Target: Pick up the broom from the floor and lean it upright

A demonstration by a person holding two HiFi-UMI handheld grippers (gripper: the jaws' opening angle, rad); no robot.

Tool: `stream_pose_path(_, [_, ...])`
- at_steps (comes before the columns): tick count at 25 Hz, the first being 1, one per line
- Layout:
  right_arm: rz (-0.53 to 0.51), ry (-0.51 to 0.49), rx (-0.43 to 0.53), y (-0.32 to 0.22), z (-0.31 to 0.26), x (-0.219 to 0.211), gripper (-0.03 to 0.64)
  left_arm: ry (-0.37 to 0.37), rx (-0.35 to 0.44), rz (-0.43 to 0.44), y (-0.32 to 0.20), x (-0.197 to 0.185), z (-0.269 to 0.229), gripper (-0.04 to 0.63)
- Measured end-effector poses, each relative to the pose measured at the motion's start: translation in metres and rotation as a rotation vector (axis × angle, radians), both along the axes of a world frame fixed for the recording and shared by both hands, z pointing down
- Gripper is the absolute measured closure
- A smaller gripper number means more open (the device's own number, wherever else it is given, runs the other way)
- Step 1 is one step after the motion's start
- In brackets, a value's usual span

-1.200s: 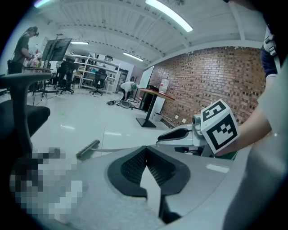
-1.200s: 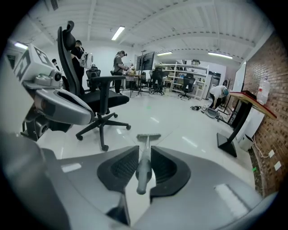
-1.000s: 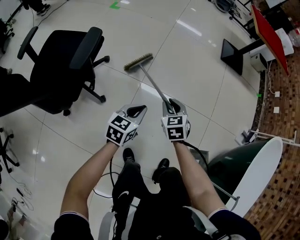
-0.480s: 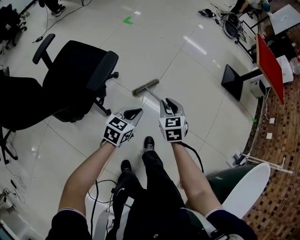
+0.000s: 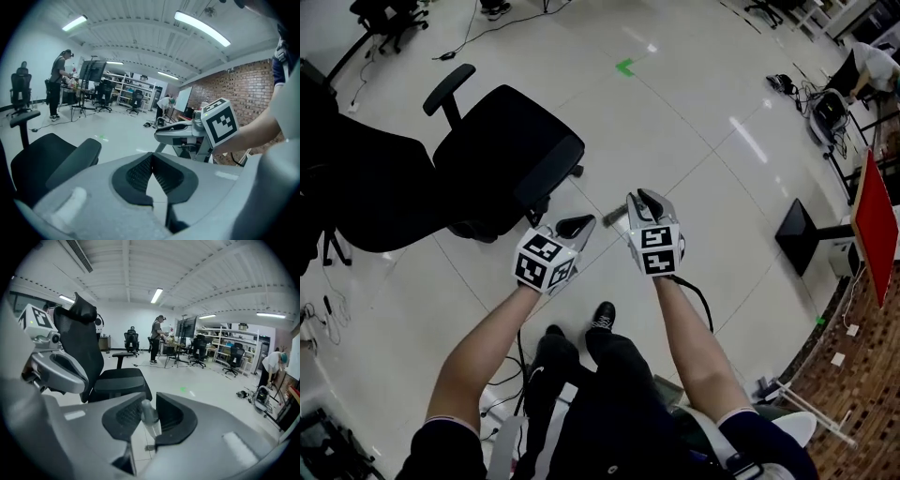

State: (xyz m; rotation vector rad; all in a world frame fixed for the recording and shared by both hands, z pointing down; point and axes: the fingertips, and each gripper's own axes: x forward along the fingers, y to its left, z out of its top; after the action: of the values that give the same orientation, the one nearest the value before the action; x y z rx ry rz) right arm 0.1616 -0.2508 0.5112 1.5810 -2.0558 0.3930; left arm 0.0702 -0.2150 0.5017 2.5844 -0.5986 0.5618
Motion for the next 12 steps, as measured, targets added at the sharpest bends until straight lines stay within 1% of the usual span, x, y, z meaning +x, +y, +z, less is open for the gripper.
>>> stream_pose_path(4, [-0.086,0.003,-0.012,-0.035,-0.001,-0.021,0.543,0.018,0.005,-0.093,-0.029,-0.026,-0.010,0.595])
stream_pose_path(7, [-0.142,0.017,-0.033,-0.061,-0.001,-0.042,0.543,0.037,0.006,-0.136,-0.051,-0.046,-0.015,0.595])
stream_pose_path(12, [-0.227,0.032,-0.093,-0.094,0.008,-0.080,0.545,0.061,-0.004,-0.190,-0.087,-0.072,-0.020,0.595])
